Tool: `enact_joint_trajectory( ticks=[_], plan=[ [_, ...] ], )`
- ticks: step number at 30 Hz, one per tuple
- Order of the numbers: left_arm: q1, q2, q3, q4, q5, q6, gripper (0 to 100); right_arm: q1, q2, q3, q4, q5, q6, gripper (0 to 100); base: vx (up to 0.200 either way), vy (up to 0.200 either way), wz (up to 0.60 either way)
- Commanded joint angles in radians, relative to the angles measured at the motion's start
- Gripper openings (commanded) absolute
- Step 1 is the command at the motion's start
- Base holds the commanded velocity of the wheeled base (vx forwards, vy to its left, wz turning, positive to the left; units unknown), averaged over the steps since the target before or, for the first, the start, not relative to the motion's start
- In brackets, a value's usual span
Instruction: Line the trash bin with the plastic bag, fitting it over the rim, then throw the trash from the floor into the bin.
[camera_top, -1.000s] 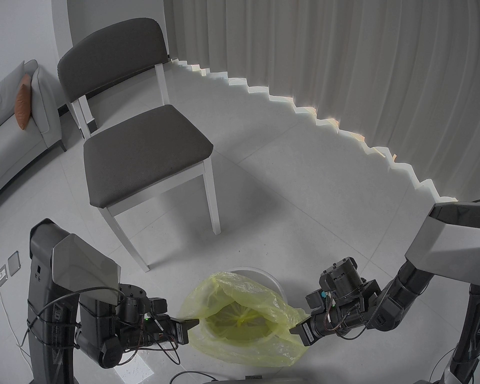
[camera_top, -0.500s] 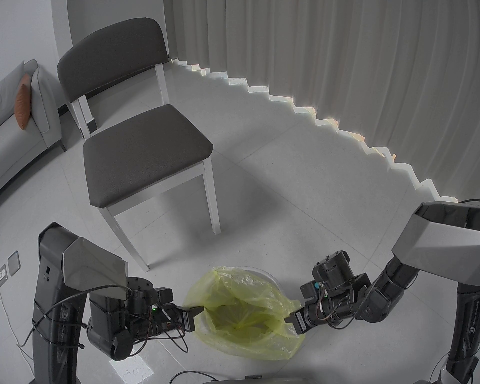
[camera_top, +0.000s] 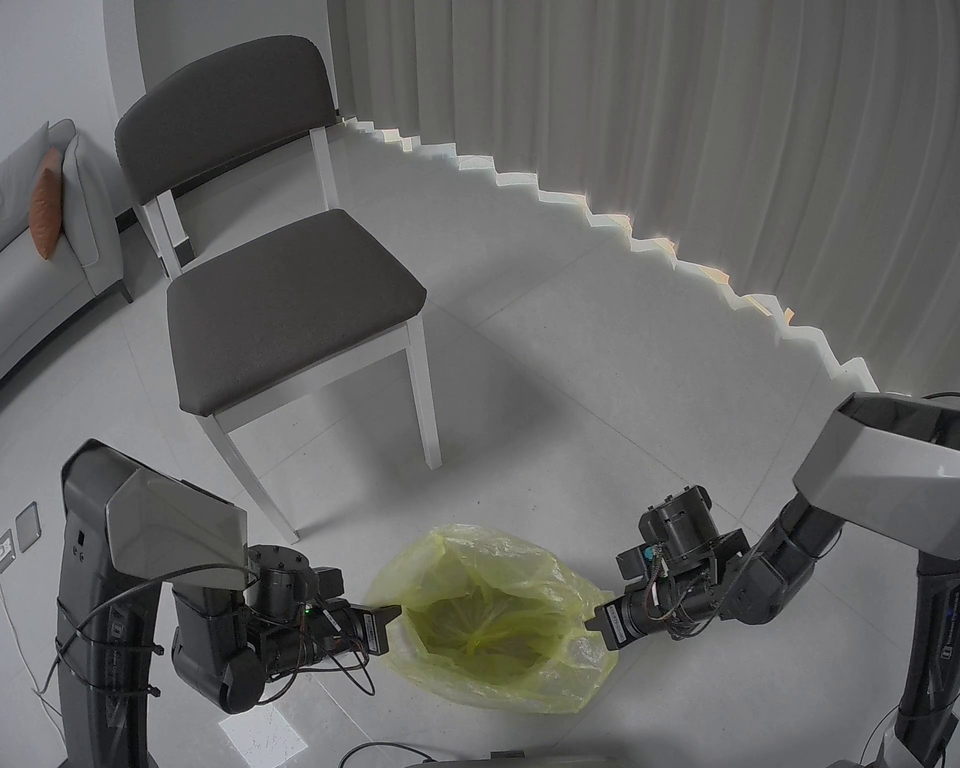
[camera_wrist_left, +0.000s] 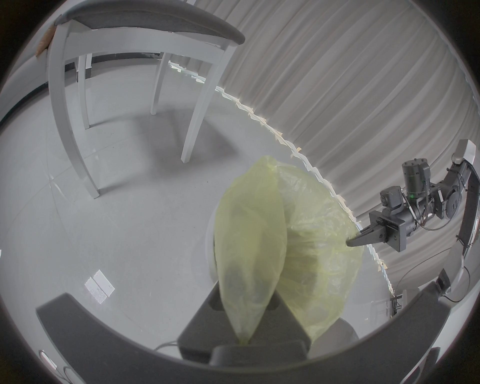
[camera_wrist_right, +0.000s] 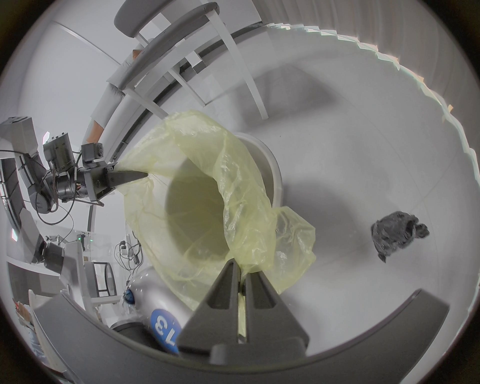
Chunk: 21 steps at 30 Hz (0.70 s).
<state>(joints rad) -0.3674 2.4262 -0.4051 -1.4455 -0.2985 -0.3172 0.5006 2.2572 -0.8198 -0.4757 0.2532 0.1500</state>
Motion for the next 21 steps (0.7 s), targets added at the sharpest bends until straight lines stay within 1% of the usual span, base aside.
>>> enact_joint_trajectory(
  ticks=[1, 7, 11, 17, 18, 21],
  plan=[
    [-0.018, -0.125, 0.131, -0.010, -0.004, -0.003, 0, 0.018, -0.162, 0.105, 0.048, 0.000, -0.001, 0, 0.000, 0.000, 0.00],
    [-0.036, -0.127, 0.244, -0.119, -0.004, -0.005, 0, 0.045, -0.234, 0.200, 0.048, 0.000, -0.001, 0, 0.000, 0.000, 0.00],
    [-0.041, -0.107, 0.278, -0.125, -0.002, -0.002, 0, 0.058, -0.225, 0.231, 0.042, 0.000, -0.001, 0, 0.000, 0.000, 0.00],
    [-0.048, -0.079, 0.290, -0.125, 0.001, 0.006, 0, 0.095, -0.189, 0.237, 0.037, -0.002, 0.000, 0, 0.000, 0.000, 0.00],
    [-0.050, -0.064, 0.284, -0.125, 0.002, 0.007, 0, 0.102, -0.166, 0.228, 0.037, -0.020, 0.000, 0, 0.000, 0.000, 0.00],
    [-0.048, -0.049, 0.264, -0.125, 0.002, 0.007, 0, 0.101, -0.134, 0.214, 0.032, -0.038, 0.000, 0, 0.000, 0.000, 0.00]
  ],
)
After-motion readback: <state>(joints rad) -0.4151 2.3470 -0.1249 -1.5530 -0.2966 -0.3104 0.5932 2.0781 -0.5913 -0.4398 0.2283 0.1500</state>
